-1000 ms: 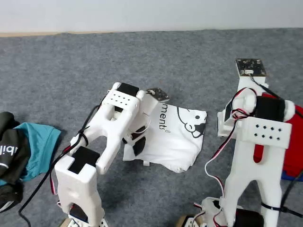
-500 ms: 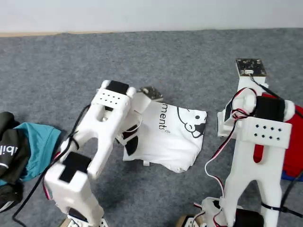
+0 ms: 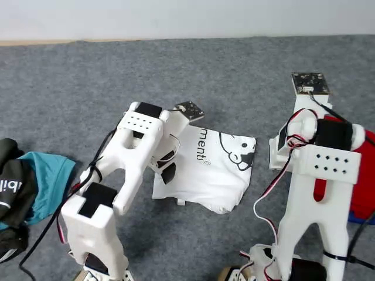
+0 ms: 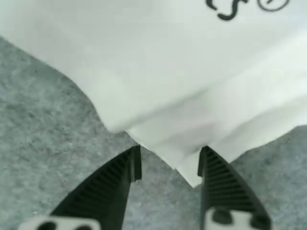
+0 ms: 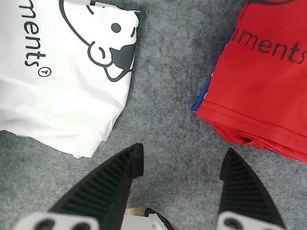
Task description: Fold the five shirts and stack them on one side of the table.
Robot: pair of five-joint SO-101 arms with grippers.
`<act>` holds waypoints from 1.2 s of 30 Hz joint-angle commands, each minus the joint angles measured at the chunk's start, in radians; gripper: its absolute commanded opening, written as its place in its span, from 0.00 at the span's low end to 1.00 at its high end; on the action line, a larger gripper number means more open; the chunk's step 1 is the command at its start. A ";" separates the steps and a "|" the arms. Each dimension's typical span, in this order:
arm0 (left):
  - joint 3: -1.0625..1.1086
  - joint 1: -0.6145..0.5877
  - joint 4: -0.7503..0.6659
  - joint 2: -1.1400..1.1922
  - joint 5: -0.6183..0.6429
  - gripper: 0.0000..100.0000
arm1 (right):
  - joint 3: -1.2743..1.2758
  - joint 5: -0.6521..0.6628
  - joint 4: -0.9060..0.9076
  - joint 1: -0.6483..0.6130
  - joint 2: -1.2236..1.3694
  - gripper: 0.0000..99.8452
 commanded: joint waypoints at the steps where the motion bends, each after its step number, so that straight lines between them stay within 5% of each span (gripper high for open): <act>1: -0.019 0.012 -0.014 0.000 0.008 0.21 | -0.008 -0.012 0.031 0.004 -0.042 0.27; 36: -0.243 0.078 0.138 0.166 0.009 0.20 | -0.008 -0.014 0.025 0.002 -0.042 0.27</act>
